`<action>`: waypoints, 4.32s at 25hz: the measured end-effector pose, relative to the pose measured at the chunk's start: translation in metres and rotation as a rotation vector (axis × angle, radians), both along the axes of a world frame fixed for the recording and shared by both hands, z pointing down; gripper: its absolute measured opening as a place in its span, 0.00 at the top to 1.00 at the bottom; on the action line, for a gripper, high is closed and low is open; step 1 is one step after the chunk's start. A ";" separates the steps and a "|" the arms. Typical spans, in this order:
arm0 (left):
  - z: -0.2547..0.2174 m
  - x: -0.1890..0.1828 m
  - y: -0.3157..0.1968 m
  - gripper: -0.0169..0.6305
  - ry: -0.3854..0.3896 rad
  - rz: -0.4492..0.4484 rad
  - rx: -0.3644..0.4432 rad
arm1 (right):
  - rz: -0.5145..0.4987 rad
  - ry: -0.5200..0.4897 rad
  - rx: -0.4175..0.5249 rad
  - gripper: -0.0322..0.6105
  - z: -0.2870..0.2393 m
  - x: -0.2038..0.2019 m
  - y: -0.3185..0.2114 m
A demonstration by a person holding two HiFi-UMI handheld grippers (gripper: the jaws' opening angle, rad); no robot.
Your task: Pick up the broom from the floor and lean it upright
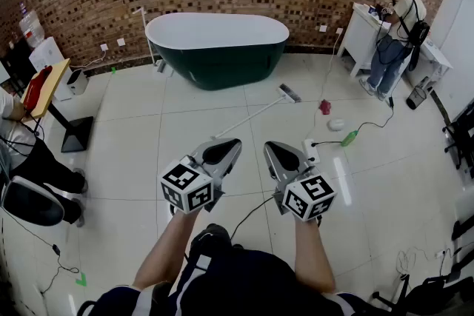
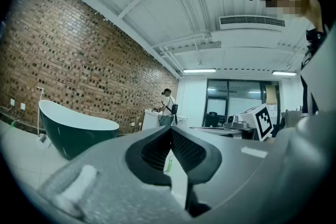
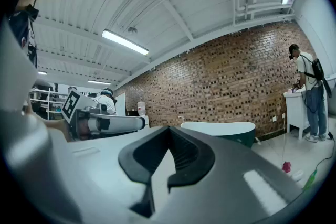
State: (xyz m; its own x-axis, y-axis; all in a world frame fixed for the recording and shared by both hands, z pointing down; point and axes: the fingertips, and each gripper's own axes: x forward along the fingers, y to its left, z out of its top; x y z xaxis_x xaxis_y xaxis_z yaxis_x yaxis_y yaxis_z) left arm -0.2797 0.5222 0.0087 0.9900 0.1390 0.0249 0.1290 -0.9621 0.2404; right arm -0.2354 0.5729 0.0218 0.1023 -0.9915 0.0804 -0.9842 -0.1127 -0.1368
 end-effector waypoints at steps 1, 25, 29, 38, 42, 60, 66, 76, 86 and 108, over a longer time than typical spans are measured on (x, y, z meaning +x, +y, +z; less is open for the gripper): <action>0.001 0.002 -0.004 0.98 -0.001 -0.001 0.000 | -0.001 0.001 -0.002 0.94 0.001 0.002 -0.004; 0.051 0.107 -0.259 0.98 -0.040 -0.022 -0.029 | -0.015 0.042 -0.159 0.94 0.037 0.114 -0.244; 0.062 0.122 -0.303 0.98 -0.058 -0.008 -0.034 | -0.001 0.044 -0.159 0.94 0.039 0.130 -0.288; 0.094 0.170 -0.350 0.98 -0.105 0.004 -0.070 | -0.020 0.023 -0.201 0.94 0.061 0.178 -0.342; 0.117 0.192 -0.366 0.98 -0.135 -0.022 -0.089 | -0.053 -0.004 -0.226 0.94 0.086 0.202 -0.357; 0.311 0.308 -0.457 0.98 -0.434 -0.449 -0.214 | -0.630 -0.080 -0.550 0.94 0.311 0.321 -0.473; 0.439 0.273 -0.472 0.98 -0.570 -0.528 -0.296 | -0.798 -0.061 -0.718 0.89 0.447 0.295 -0.492; 0.634 0.250 -0.499 0.97 -0.654 -0.489 -0.366 | -1.064 0.063 -0.924 0.73 0.683 0.271 -0.512; 0.791 0.233 -0.525 0.98 -0.679 -0.524 -0.359 | -1.332 0.214 -0.975 0.73 0.866 0.258 -0.521; 0.915 0.223 -0.517 0.98 -0.752 -0.487 -0.321 | -1.515 0.510 -0.939 0.78 1.007 0.261 -0.497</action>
State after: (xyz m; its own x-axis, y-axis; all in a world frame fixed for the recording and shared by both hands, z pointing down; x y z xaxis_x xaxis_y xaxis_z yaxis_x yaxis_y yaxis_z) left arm -0.0569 0.0049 0.9234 0.6810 -0.1739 0.7113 -0.5650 -0.7427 0.3594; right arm 0.0252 0.0757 1.0291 -0.5323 0.0989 0.8408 -0.2249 0.9409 -0.2531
